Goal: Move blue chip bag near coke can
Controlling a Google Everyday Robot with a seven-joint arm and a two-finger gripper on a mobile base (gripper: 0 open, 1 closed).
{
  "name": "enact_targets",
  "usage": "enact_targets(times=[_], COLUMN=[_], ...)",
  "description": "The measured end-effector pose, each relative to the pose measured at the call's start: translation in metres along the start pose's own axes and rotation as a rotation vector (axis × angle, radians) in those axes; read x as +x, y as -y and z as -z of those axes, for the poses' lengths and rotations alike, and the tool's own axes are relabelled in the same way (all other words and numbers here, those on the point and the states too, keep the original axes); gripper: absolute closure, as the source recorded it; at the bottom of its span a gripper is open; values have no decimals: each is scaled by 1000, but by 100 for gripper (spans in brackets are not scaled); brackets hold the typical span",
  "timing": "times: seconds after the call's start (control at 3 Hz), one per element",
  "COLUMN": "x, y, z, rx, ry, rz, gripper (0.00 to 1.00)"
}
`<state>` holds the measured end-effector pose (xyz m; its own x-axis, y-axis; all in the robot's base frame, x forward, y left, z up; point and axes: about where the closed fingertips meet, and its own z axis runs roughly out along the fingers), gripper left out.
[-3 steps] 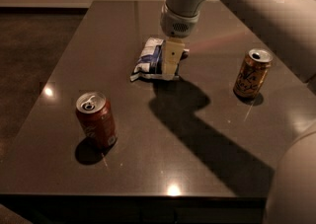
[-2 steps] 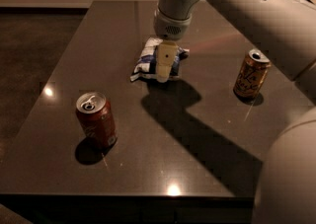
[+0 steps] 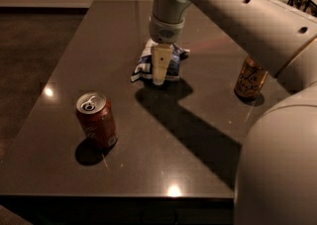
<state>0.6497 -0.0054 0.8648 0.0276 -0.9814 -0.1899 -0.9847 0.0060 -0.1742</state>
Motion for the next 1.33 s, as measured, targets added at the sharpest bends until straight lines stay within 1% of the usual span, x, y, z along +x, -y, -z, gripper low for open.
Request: enact_targets(times=[0.33, 0.67, 1.0, 1.33], x=[2, 6, 11, 11], y=[6, 10, 10, 7], z=[-7, -9, -6, 0], rx=[-3, 3, 10, 19], ry=[-16, -23, -18, 3], rz=[-21, -37, -48, -50], gripper=[0, 13, 37, 61])
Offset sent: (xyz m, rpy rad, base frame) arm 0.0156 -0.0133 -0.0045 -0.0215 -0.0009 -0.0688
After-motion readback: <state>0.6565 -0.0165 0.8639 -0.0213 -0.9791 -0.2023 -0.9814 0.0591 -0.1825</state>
